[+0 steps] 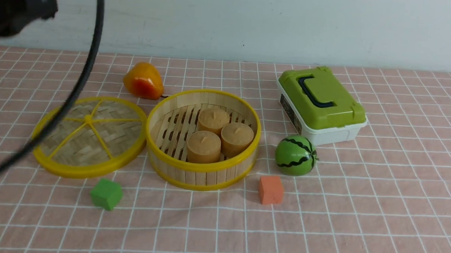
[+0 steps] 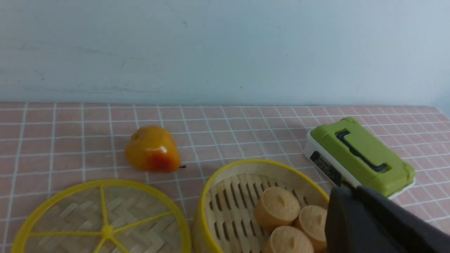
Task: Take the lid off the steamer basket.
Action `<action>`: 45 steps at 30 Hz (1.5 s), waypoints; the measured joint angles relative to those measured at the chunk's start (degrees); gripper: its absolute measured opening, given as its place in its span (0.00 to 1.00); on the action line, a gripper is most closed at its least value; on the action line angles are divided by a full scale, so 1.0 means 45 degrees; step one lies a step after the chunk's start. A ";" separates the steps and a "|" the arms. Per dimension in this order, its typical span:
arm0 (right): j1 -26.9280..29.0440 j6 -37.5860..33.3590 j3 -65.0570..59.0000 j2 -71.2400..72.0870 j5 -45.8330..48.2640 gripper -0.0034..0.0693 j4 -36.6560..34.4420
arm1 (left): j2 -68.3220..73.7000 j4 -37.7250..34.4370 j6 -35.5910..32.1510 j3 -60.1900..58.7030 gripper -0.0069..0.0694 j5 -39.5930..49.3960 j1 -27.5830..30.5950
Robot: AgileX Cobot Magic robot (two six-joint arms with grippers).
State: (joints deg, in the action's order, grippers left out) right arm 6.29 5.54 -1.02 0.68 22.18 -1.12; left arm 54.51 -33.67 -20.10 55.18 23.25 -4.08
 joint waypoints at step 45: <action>0.0000 0.0000 0.0000 0.0000 0.0000 0.38 0.0009 | -1.2249 0.5250 0.3370 -1.2636 0.07 -0.2324 0.0260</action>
State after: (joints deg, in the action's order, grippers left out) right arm 6.29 5.54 -1.02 0.68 22.18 -1.08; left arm -0.61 -10.05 -4.94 -1.68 12.79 -2.91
